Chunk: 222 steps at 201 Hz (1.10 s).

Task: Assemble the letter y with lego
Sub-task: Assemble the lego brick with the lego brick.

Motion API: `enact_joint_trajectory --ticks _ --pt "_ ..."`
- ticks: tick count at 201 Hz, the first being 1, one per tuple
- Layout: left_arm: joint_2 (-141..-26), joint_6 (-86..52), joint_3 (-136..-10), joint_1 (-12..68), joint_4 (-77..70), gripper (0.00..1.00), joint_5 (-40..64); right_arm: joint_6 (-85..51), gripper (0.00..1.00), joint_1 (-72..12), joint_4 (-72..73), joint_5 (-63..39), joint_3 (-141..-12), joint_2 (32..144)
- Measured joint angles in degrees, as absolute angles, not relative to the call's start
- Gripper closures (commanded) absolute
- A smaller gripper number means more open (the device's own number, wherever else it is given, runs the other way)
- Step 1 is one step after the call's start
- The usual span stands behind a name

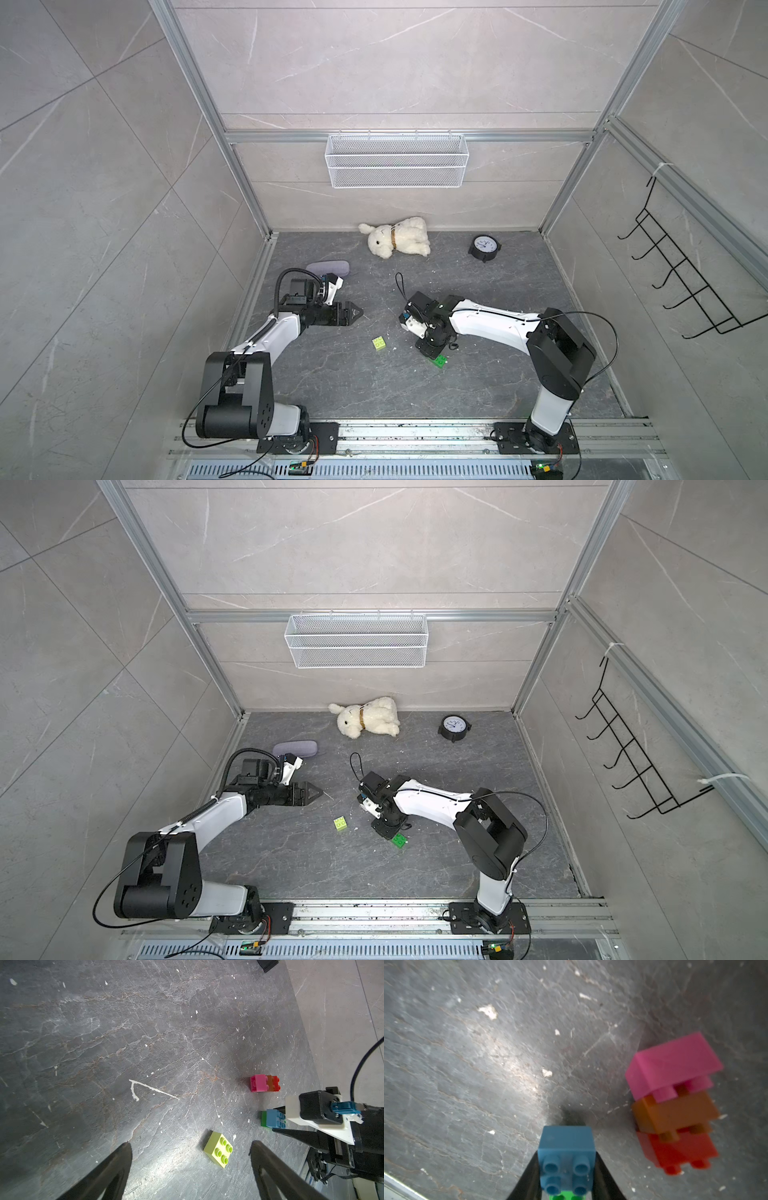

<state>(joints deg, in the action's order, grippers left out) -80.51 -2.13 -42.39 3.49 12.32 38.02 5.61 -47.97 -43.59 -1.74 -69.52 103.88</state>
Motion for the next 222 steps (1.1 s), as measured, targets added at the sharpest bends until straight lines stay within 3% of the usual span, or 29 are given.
enact_joint_trajectory --ticks 57,103,121,174,222 --pt "-80.5 -2.1 -42.4 2.9 12.3 0.08 38.0 14.8 0.72 -48.0 -39.9 -4.8 -70.1 104.7" --pt "-80.5 -2.1 -42.4 2.4 12.3 0.08 38.0 18.4 0.51 -48.0 -40.6 -5.0 -71.4 105.7" --pt "-80.4 -2.1 -42.4 1.9 12.3 0.08 38.0 18.6 0.48 -48.0 -41.9 -5.0 -73.0 106.0" --pt "-79.1 -2.3 -42.4 -1.6 12.3 0.07 35.9 11.7 0.44 -48.4 -45.8 -4.5 -83.6 105.8" --pt "-77.7 -2.8 -42.4 -6.1 12.3 0.07 32.0 -4.9 0.45 -52.5 -50.7 -1.9 -94.2 106.4"
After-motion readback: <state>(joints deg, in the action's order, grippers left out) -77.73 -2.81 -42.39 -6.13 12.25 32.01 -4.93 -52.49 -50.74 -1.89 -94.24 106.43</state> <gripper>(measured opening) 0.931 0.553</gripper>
